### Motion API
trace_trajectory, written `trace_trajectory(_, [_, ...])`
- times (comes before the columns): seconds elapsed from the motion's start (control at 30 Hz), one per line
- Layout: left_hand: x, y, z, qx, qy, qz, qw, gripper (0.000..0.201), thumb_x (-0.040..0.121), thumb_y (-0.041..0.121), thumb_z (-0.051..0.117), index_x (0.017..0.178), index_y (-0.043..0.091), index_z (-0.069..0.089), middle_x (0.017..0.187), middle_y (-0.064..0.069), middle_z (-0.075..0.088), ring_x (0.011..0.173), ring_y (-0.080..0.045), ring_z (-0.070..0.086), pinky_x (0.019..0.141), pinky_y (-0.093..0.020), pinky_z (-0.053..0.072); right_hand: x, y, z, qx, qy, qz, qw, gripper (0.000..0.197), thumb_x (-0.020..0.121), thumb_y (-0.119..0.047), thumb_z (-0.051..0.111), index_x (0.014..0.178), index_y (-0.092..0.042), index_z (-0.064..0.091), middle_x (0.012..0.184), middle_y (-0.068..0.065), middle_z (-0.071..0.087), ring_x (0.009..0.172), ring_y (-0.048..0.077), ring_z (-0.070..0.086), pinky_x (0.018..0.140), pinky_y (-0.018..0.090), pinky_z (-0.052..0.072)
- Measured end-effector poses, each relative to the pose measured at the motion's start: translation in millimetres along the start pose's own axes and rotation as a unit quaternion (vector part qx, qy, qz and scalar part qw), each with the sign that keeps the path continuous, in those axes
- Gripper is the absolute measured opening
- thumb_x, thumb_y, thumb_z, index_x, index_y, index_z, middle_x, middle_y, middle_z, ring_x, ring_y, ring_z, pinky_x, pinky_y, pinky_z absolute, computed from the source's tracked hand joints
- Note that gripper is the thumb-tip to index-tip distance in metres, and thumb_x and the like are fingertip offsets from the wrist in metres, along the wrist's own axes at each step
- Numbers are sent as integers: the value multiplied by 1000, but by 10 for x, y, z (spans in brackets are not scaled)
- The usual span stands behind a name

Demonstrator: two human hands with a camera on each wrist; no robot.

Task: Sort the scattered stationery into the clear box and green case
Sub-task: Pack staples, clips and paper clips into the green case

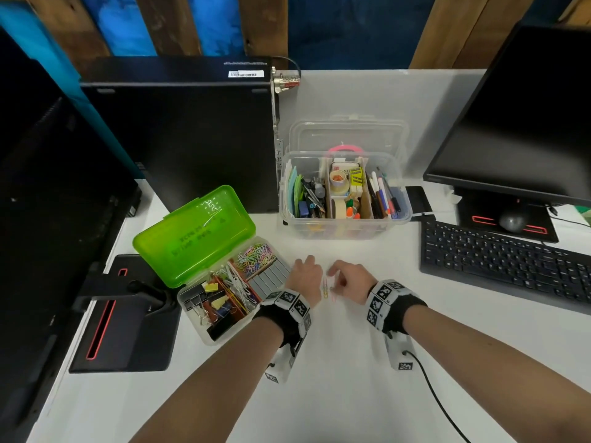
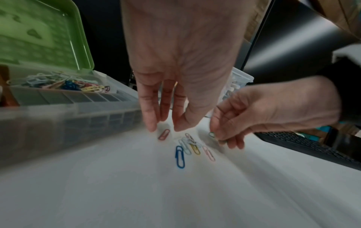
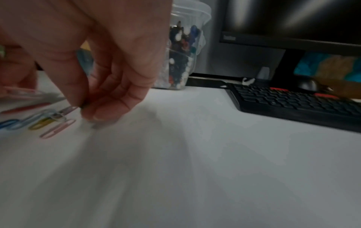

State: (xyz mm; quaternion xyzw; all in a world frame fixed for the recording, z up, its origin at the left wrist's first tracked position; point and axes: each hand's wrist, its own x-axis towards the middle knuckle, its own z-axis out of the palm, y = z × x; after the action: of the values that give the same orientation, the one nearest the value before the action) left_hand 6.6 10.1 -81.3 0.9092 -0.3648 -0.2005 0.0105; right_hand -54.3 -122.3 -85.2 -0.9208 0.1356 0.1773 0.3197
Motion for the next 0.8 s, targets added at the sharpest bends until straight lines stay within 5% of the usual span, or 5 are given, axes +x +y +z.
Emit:
trace_trajectory(0.2, [19, 81, 68, 17, -8, -4, 1000, 43, 89, 2, 49, 132, 6, 45, 128, -14, 36, 116, -30, 40, 93, -37, 46, 153, -85, 98, -66, -21, -21, 997, 36, 82, -8, 59, 117, -11, 53, 94, 12, 67, 90, 29, 63, 79, 31, 48])
trace_trajectory(0.5, [47, 3, 119, 6, 4, 45, 999, 25, 91, 1, 49, 115, 5, 54, 121, -12, 47, 112, -27, 47, 94, -34, 41, 173, -48, 118, -167, -54, -17, 984, 12, 84, -7, 48, 91, -15, 53, 104, 8, 64, 97, 28, 60, 83, 34, 49])
trace_trajectory(0.8, [53, -36, 31, -33, -33, 40, 998, 21, 88, 6, 49, 109, 5, 51, 114, -14, 53, 107, -32, 53, 85, -36, 43, 44, 100, 140, -140, -49, 1, 989, 7, 91, -15, 50, 89, -15, 43, 98, 5, 37, 86, 27, 52, 81, 30, 42])
